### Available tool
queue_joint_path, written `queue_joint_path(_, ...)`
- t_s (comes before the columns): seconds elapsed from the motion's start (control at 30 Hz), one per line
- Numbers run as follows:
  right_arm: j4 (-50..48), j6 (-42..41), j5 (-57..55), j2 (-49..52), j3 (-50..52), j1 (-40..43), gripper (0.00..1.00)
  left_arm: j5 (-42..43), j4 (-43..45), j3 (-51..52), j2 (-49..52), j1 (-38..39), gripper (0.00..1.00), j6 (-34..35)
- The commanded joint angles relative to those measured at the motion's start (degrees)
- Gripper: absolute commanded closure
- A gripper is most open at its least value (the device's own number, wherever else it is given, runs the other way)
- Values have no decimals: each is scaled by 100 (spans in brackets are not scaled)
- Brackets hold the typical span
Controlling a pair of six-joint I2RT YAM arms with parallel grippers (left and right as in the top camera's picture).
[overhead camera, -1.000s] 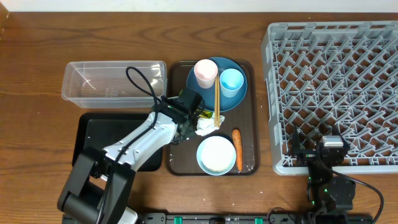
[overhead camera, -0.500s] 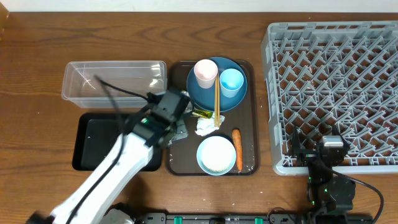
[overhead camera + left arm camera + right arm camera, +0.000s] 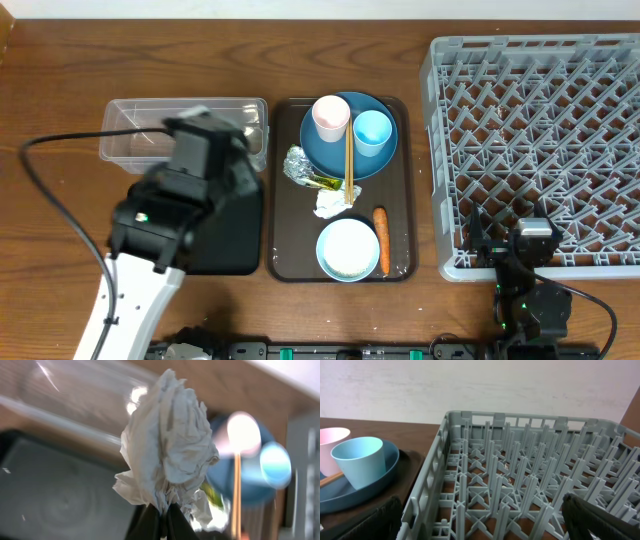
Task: Sort waste into correct bins and load items into the dishwasher rack
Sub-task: 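Lift the tissue with the left gripper and drop it into the clear bin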
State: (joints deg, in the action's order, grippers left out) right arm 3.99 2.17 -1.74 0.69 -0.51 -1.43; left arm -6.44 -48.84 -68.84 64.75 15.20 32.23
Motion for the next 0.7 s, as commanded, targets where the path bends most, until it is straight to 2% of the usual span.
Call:
queue_joint_path(0.0, 7, 24, -37, -28, 22, -68, 1, -201, 275, -81, 332, -520, 94, -398)
queue_joint_path(0.17, 7, 24, -37, -28, 22, -68, 1, -199, 909, -81, 1180, -1019, 94, -463)
queue_joint_path(0.37, 7, 24, -37, -28, 22, -68, 1, -201, 1648, -81, 2304, -1257, 93, -715)
queue_joint_path(0.4, 7, 24, -37, -28, 22, -68, 1, -201, 1707, -81, 2430, -1296, 90, -713)
queue_joint_path(0.47, 7, 24, -37, -28, 22, -68, 1, -201, 1797, -81, 2597, -1357, 78, -713)
queue_joint_path(0.53, 7, 24, -37, -28, 22, -68, 1, -201, 1875, -81, 2671, -1403, 53, -713)
queue_joint_path(0.57, 7, 24, -37, -28, 22, -68, 1, -199, 1917, -81, 2680, -1427, 46, -713)
queue_joint_path(0.67, 7, 24, -37, -28, 22, -68, 1, -197, 1996, -85, 2640, -1456, 41, -713)
